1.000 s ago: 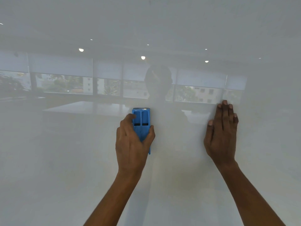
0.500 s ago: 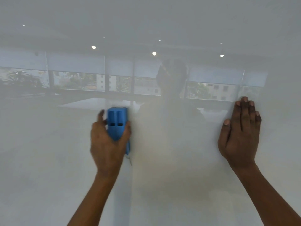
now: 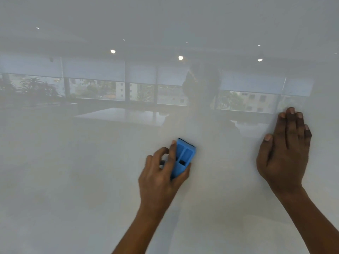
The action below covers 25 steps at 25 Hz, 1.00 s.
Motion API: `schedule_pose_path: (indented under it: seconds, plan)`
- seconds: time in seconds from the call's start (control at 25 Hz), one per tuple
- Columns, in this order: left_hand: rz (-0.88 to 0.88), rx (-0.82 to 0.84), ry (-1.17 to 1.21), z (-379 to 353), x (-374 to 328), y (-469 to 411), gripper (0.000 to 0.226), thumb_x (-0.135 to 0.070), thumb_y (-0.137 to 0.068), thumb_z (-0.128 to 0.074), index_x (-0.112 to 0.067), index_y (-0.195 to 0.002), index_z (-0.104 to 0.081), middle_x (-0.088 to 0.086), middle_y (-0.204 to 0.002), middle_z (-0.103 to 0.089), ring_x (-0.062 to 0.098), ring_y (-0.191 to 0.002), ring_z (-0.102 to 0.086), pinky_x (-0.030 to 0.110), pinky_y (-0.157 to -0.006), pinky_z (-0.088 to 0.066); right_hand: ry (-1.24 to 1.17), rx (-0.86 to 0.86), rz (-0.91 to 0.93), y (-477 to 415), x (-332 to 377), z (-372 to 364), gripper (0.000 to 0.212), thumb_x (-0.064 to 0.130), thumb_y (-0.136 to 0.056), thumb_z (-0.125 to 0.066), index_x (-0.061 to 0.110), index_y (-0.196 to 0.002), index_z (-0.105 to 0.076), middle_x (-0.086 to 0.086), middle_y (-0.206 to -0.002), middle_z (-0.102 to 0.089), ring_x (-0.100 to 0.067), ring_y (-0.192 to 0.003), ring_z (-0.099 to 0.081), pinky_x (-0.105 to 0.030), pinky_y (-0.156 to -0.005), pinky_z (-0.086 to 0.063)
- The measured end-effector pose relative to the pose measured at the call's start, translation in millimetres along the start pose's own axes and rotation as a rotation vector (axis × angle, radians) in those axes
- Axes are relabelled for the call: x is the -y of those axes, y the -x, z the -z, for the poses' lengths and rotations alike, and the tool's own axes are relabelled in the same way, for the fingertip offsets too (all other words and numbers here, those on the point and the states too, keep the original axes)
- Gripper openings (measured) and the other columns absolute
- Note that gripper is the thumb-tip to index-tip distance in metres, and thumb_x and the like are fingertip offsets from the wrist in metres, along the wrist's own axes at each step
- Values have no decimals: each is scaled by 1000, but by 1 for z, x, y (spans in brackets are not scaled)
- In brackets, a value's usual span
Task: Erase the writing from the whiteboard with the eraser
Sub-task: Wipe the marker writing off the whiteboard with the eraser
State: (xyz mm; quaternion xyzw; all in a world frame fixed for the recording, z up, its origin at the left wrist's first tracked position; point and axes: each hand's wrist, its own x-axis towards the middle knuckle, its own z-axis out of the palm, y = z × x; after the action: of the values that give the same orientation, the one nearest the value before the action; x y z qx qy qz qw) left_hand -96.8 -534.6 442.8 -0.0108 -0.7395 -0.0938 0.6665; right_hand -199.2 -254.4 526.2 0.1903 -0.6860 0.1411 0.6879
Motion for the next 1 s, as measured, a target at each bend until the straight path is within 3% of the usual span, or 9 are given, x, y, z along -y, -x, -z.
schedule_pose_path:
  seconds: [0.16, 0.24, 0.28, 0.4, 0.56, 0.64, 0.84, 0.92, 1.0]
  plan:
    - [391, -103, -74, 36, 80, -3, 71, -55, -92, -72, -12, -147, -60, 14, -122, -60, 10, -84, -49, 34, -62, -51, -2, -6, -3, 0, 2, -1, 54, 16, -105, -38, -5, -155, -32, -21, -164, -29, -35, -155, -24, -54, -125, -23]
    - [492, -88, -42, 45, 98, -7, 77, -53, -89, -75, -12, -151, -55, 18, -119, -57, 3, -87, -41, 33, -67, -48, 8, -8, -12, 1, 5, -2, 55, 16, -105, -37, -4, -156, -31, -21, -164, -27, -35, -156, -22, -53, -126, -21]
    - [513, -76, -37, 42, 95, -5, 77, -55, -90, -75, -14, -152, -55, 18, -115, -55, 8, -86, -44, 33, -66, -47, 10, -5, -17, 2, 6, -2, 55, 16, -106, -37, -4, -156, -30, -21, -165, -26, -35, -156, -21, -53, -127, -20]
    - [422, 31, -35, 23, 45, 15, 79, -59, -87, -63, -20, -153, -48, 12, -106, -53, 29, -78, -64, 34, -55, -50, 14, -6, -24, 1, 7, -3, 55, 17, -106, -36, -3, -157, -29, -20, -165, -25, -35, -156, -21, -52, -127, -19]
    - [93, 123, -69, 5, 5, 39, 74, -57, -92, -61, -14, -150, -47, 9, -104, -58, 21, -77, -69, 29, -43, -51, -17, 1, -1, 2, 2, 0, 55, 17, -106, -36, -2, -157, -30, -21, -165, -27, -34, -156, -21, -51, -127, -18]
    - [138, 85, -132, 11, 31, 40, 73, -56, -92, -61, -11, -149, -49, 14, -102, -60, 26, -74, -69, 33, -42, -52, -24, -1, 4, 1, 0, 1, 55, 17, -106, -36, -2, -157, -30, -21, -165, -27, -34, -156, -21, -51, -127, -18]
    - [576, 36, -210, 44, 99, 45, 81, -57, -96, -59, -9, -159, -39, 22, -113, -49, 41, -81, -62, 51, -56, -58, 4, -4, -17, 2, 4, -2, 55, 17, -107, -35, -3, -157, -29, -22, -165, -26, -36, -156, -21, -52, -127, -18]
    - [569, 23, -164, 35, 81, 51, 78, -56, -98, -60, -8, -157, -42, 17, -111, -48, 40, -77, -62, 46, -57, -56, 11, 1, -21, 3, 6, -3, 55, 18, -107, -35, -3, -157, -28, -22, -165, -25, -36, -156, -20, -52, -127, -18]
    - [340, 98, -109, 16, 31, 62, 75, -57, -95, -57, -12, -152, -45, 9, -106, -51, 34, -70, -66, 36, -51, -54, 11, -3, -19, 2, 5, -3, 55, 18, -107, -35, -3, -157, -28, -22, -165, -25, -36, -156, -20, -52, -127, -18]
